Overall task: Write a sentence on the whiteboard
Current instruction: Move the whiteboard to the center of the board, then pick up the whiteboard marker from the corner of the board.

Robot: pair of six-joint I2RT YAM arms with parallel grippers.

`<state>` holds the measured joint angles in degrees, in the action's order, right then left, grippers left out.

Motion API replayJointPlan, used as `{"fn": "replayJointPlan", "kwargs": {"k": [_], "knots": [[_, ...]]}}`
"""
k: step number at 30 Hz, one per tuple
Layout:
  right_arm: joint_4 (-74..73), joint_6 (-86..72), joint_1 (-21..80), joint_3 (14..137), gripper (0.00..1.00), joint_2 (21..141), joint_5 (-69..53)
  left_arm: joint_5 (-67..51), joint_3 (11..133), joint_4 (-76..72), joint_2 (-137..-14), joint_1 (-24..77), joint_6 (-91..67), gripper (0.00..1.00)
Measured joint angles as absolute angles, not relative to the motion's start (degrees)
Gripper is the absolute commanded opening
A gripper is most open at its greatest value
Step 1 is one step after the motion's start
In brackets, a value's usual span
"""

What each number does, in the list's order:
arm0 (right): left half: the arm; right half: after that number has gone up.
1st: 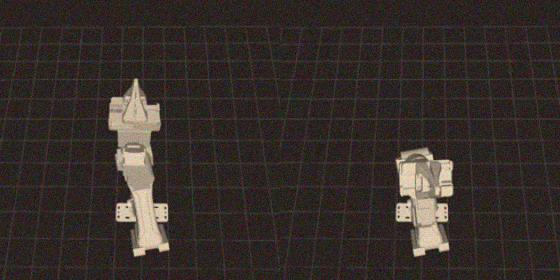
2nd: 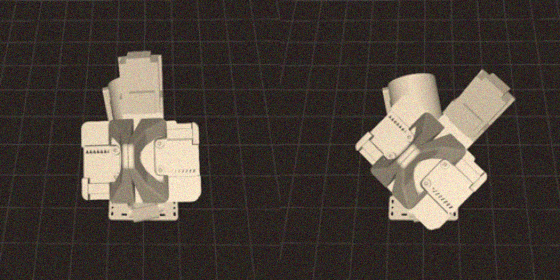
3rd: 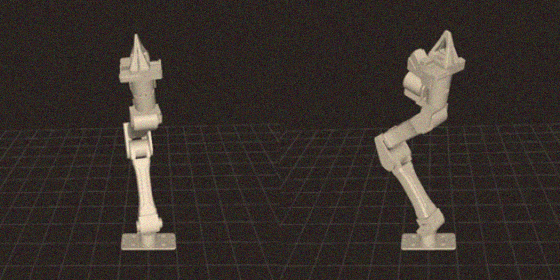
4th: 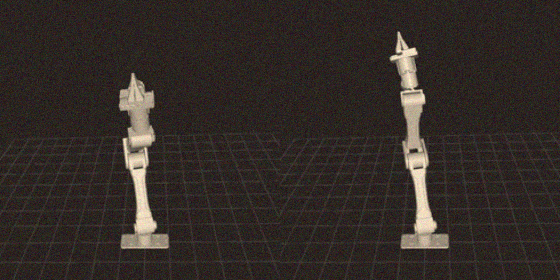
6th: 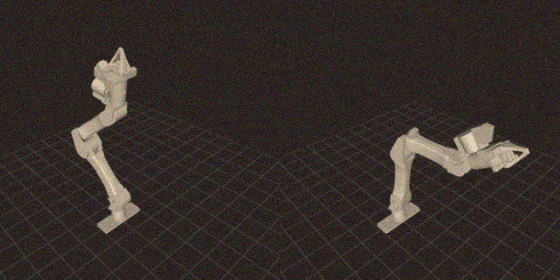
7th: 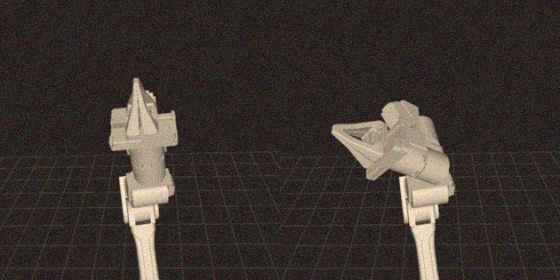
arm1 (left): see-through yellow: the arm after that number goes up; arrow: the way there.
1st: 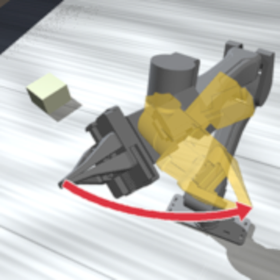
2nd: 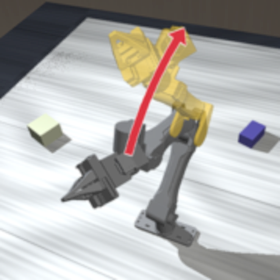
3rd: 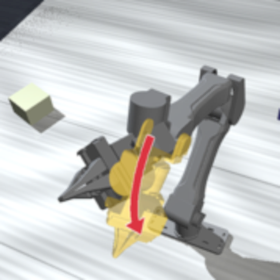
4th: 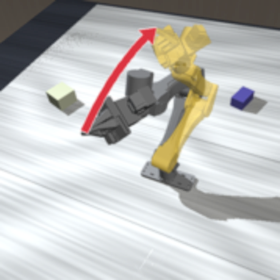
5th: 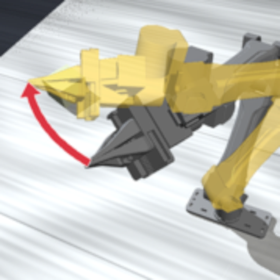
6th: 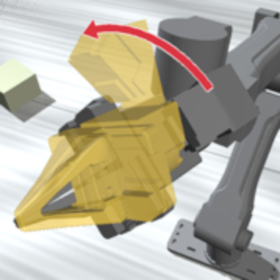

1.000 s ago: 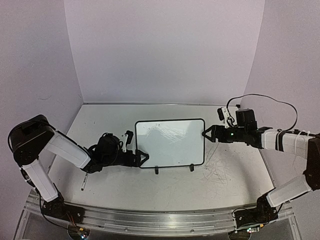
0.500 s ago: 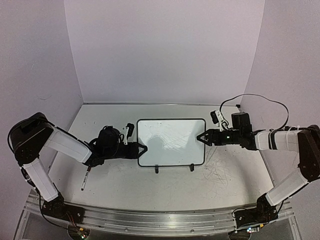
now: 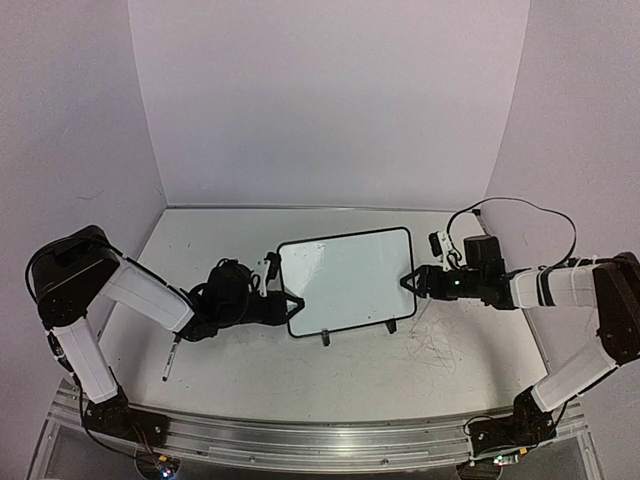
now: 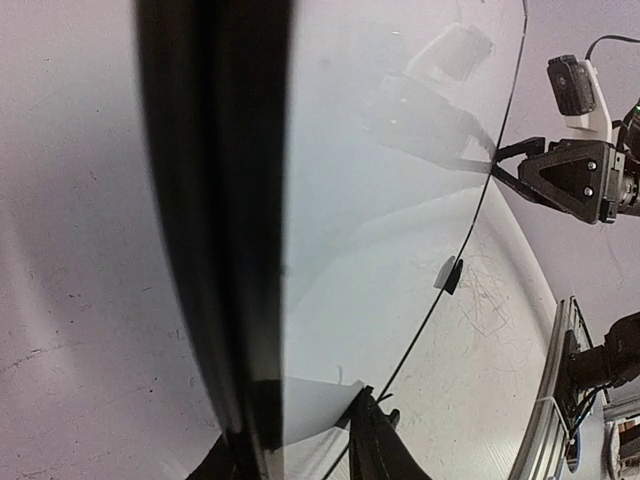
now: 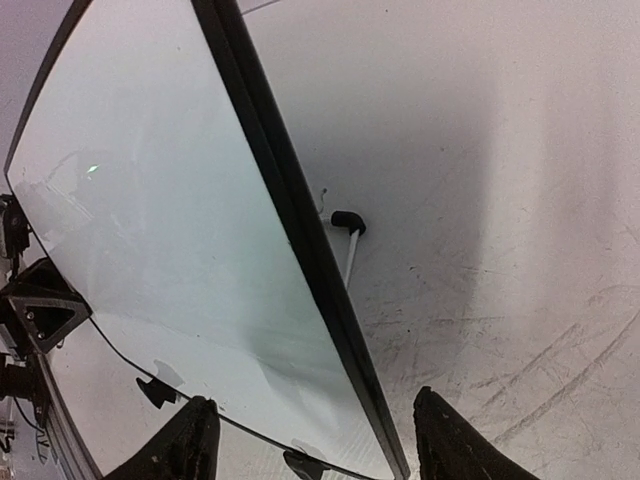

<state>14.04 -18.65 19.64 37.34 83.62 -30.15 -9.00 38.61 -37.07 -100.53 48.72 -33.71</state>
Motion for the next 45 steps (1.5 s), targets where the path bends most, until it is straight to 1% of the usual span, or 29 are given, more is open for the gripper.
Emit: {"fn": "replayJointPlan", "kwargs": {"k": [1, 2, 5, 7, 10, 14, 16, 17, 18, 19, 20, 23, 26, 28, 31, 33, 37, 39, 41, 45], "knots": [[13.77, -18.64, 19.64, 37.34, 0.71, 83.20, -29.67, -8.91, 38.61, -37.09, -100.53, 48.79, -33.71, 0.28], [13.47, -18.61, 19.64, 37.34, 0.74, 82.65, -29.16, -8.91, 38.61, -37.12, -100.53, 48.82, -33.71, 0.32], [12.70, -18.43, 19.64, 37.34, 0.81, 80.85, -27.36, -8.64, 38.61, -36.97, -100.55, 48.83, -34.10, 0.53], [11.75, -18.47, 19.64, 37.33, 0.84, 79.89, -25.59, -8.04, 38.55, -36.31, -100.57, 48.92, -34.64, 0.67], [10.30, -18.48, 19.64, 36.83, 0.85, 77.99, -22.73, -6.72, 37.72, -35.11, -100.19, 49.15, -34.60, 0.81], [6.46, -17.82, 19.65, 36.70, 0.86, 74.72, -18.83, -5.56, 35.92, -32.79, -97.69, 49.19, -34.66, 0.91], [3.64, -17.28, 19.83, 37.01, 0.86, 73.18, -16.55, -5.09, 35.46, -31.80, -95.82, 49.19, -34.65, 0.94], [2.25, -17.10, 20.10, 37.23, 0.89, 72.49, -15.23, -4.78, 35.42, -31.33, -95.03, 49.19, -34.55, 0.95], [0.75, -16.89, 20.49, 37.39, 0.94, 71.54, -14.03, -4.26, 35.40, -30.60, -93.93, 49.19, -34.51, 0.96], [-0.87, -16.76, 21.08, 37.54, 0.98, 70.38, -12.63, -3.83, 35.40, -29.82, -92.96, 49.19, -34.41, 0.97], [-2.22, -16.71, 21.80, 37.74, 0.98, 69.24, -11.52, -3.07, 35.40, -28.82, -91.82, 49.19, -34.26, 0.97], [-6.27, -16.00, 24.67, 39.20, 0.98, 66.42, -7.67, 0.31, 35.61, -23.26, -87.82, 49.10, -33.89, 0.96], [-10.30, -15.17, 26.57, 41.91, 0.98, 65.11, -3.60, 4.13, 36.85, -14.28, -83.67, 48.41, -34.23, 0.97], [-12.62, -14.62, 26.79, 43.66, 0.98, 64.30, -0.90, 7.84, 38.78, -5.24, -79.91, 47.64, -35.24, 0.99], [-14.16, -14.19, 26.73, 44.66, 0.98, 62.05, 1.66, 12.60, 42.03, 8.33, -74.07, 45.65, -39.07, 0.96], [-14.15, -14.17, 26.70, 44.66, 0.98, 60.55, 1.96, 14.07, 43.75, 16.02, -71.46, 42.89, -42.02, 0.95], [-12.94, -13.82, 26.70, 44.66, 0.98, 59.82, 0.22, 15.40, 44.80, 28.24, -70.57, 38.23, -46.50, 0.95], [-12.91, -13.39, 26.70, 44.66, 0.98, 59.91, -1.27, 15.18, 44.71, 33.22, -70.59, 37.25, -47.92, 0.93], [-12.91, -12.90, 26.70, 44.66, 0.98, 59.57, -2.52, 13.98, 44.45, 35.89, -70.84, 34.97, -47.96, 0.88], [-12.90, -11.89, 26.70, 44.58, 0.98, 56.03, -3.65, 11.65, 43.91, 38.73, -72.94, 27.90, -46.72, 0.74]]}}
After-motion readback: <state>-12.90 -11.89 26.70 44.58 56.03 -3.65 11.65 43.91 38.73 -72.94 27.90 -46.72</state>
